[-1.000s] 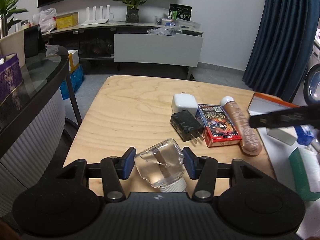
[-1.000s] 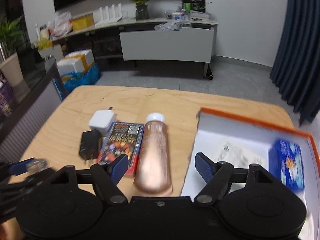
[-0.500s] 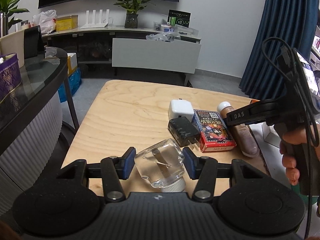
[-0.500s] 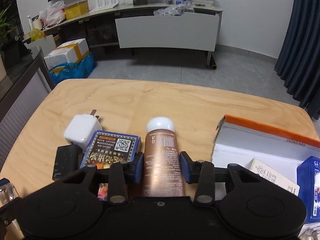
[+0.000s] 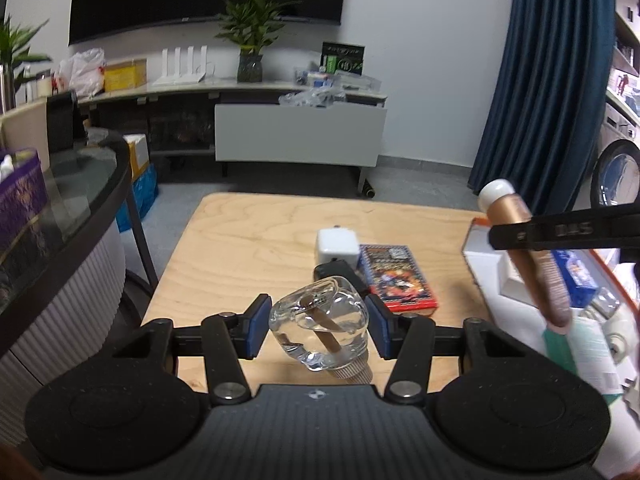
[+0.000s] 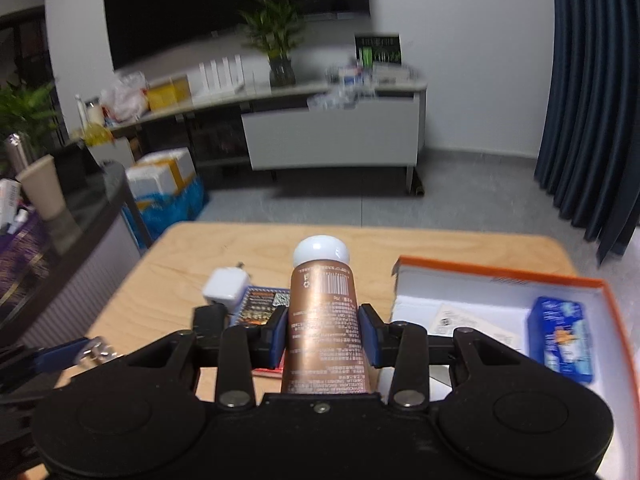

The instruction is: Organize rigid objects

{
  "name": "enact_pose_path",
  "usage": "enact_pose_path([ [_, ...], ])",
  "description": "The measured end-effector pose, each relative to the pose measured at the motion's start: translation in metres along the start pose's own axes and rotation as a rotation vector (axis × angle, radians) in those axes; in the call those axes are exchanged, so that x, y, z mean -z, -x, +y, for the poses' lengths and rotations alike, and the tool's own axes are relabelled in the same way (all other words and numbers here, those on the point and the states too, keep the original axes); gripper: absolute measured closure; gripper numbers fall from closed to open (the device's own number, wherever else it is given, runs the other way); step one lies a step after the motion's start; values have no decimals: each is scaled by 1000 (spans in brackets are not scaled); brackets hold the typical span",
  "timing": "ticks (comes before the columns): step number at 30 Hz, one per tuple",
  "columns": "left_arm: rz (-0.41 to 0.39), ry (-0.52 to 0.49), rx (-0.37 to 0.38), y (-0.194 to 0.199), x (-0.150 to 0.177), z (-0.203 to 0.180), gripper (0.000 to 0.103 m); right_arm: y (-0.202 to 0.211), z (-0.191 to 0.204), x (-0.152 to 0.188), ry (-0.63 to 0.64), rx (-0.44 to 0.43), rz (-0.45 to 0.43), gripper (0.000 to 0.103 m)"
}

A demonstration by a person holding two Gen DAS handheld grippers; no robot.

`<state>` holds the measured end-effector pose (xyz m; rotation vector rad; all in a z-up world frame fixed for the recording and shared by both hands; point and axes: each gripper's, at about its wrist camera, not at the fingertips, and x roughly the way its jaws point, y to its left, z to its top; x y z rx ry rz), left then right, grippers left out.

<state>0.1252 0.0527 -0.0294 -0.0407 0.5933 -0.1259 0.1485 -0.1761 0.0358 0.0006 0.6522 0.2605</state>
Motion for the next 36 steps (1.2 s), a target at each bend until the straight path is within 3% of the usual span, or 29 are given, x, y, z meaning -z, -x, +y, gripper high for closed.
enact_pose_path([
  [8,-58,-68,41,47,-9,-40,51,87,-21,16,-31,41,-86,57],
  [21,-98,-150,209,93,-10,-142,51,192,-95,70,-164,201,-136,56],
  [27,-89,-163,249,84,-8,-166,51,213,-118,88,-203,236,-152,56],
  [36,-90,-161,229,86,-6,-178,51,217,-129,95,-220,218,-165,56],
])
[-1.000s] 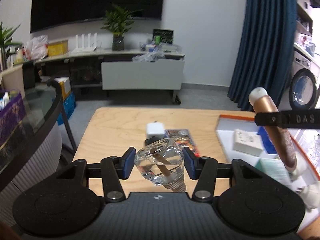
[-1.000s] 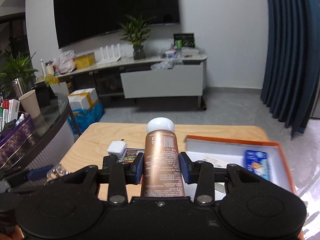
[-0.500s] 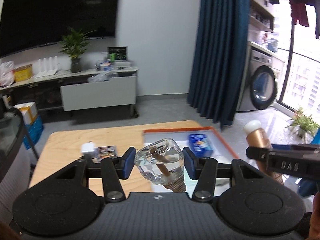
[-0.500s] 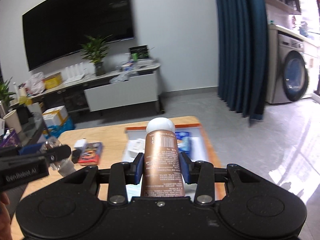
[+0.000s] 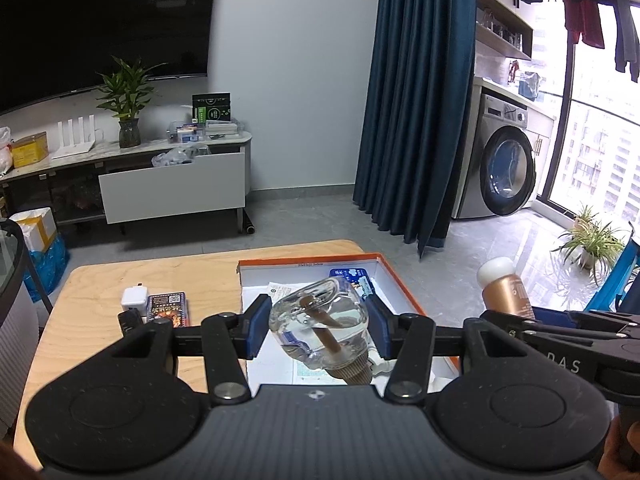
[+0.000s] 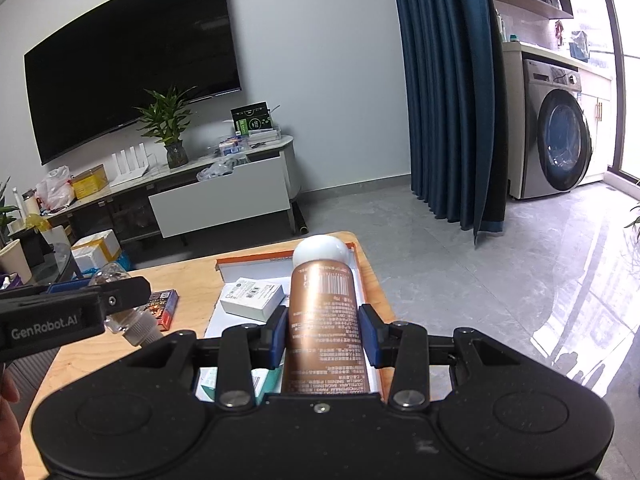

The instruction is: Organize rigid objects

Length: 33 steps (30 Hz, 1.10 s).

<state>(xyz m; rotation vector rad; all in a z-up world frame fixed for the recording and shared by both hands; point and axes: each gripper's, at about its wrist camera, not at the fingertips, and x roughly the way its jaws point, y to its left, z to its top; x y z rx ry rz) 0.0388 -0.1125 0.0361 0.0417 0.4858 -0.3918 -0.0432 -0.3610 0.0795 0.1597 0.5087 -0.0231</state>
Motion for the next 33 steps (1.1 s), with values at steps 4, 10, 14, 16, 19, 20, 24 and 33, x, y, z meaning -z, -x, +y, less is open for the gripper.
enact_pose_path([
  [4,-1,3,-4,2,0,0,51,-2,3,0,11,-10,5,56],
  [10,-3,8,-11,4,1,-1,51,-4,5,-1,17,-16,6,56],
  [14,3,11,-15,5,2,-1,51,-5,7,-2,18,-19,7,56],
  [16,3,12,-15,5,2,-1,51,-5,9,-3,21,-23,8,56],
  [19,1,11,-17,6,1,-1,51,-4,12,-3,25,-27,7,56],
  [20,1,12,-16,6,1,-1,51,-4,12,-4,27,-27,8,56],
  [24,0,13,-16,7,1,-1,51,-4,14,-4,27,-29,9,56],
  [33,-4,13,-18,9,-1,-4,51,-3,14,-6,25,-36,5,56],
])
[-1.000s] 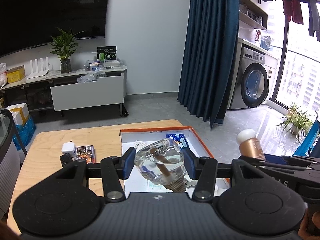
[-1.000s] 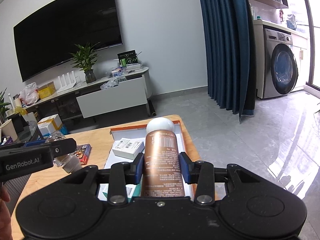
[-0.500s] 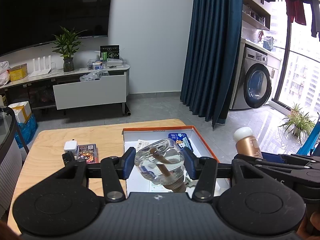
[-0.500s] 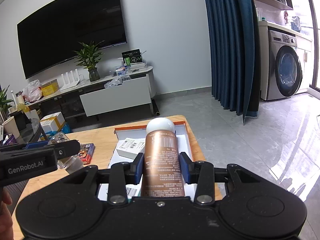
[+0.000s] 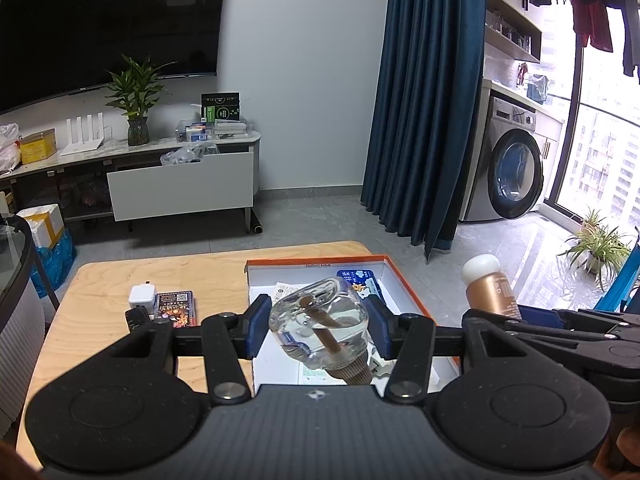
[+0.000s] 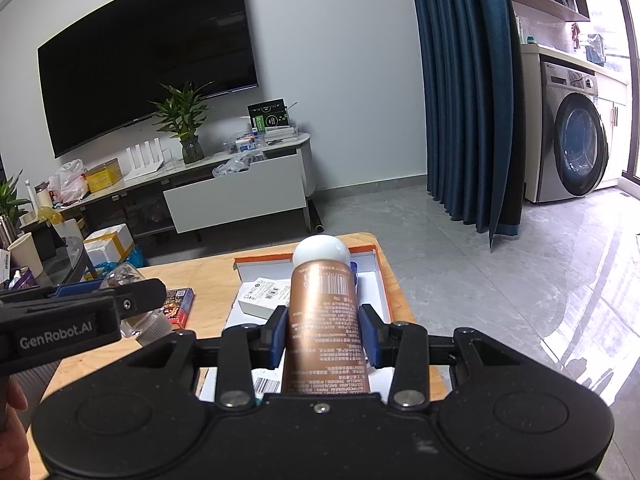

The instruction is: Organize rigid objects

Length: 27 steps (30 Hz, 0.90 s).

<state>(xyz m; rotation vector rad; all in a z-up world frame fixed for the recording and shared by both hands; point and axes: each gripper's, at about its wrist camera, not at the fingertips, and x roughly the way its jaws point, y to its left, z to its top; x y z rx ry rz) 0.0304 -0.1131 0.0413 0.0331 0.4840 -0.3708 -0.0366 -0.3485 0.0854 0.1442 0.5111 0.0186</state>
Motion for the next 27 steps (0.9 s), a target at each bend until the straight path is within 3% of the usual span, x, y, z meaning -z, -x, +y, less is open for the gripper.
enact_pose_path([
  [27,-2,9,0,0,-8,-1,51,3,-1,-6,-3,1,-6,56],
])
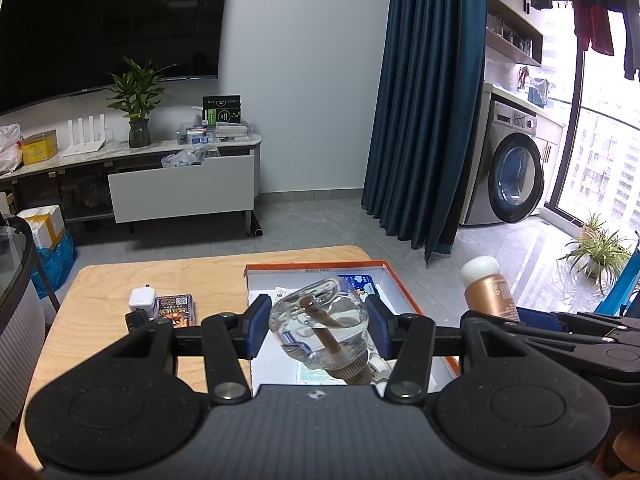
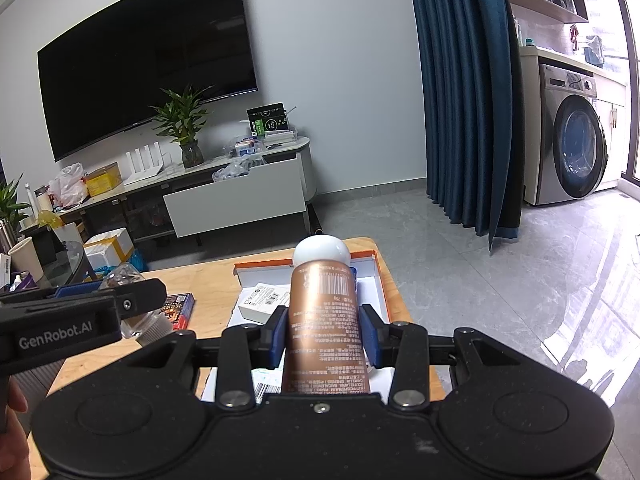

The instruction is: Organize rigid objects

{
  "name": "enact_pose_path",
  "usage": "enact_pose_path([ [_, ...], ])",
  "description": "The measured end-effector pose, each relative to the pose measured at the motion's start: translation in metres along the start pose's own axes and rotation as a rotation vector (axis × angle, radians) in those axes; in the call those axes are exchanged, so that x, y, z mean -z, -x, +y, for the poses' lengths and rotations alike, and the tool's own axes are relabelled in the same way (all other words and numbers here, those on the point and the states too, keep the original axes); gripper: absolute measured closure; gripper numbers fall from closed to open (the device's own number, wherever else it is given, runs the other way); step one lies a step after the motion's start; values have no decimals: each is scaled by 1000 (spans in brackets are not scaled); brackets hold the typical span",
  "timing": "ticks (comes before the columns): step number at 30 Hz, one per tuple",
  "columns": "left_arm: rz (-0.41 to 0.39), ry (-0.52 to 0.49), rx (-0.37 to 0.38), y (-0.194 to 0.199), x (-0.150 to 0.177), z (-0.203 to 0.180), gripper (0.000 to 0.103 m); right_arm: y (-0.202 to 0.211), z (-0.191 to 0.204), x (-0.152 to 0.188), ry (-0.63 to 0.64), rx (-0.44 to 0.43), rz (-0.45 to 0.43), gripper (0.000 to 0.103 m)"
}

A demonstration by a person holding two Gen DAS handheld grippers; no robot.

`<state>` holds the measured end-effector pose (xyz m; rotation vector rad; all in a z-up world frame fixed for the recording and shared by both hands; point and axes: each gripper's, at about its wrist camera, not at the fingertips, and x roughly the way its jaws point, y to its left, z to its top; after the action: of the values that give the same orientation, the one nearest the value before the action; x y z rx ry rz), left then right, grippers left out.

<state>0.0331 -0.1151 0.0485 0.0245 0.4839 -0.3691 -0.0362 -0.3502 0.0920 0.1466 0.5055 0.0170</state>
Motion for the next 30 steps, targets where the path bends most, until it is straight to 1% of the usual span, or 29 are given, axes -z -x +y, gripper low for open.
enact_pose_path([
  [30,7,0,-2,-6,4,0,51,-2,-1,1,-2,-8,11,56],
])
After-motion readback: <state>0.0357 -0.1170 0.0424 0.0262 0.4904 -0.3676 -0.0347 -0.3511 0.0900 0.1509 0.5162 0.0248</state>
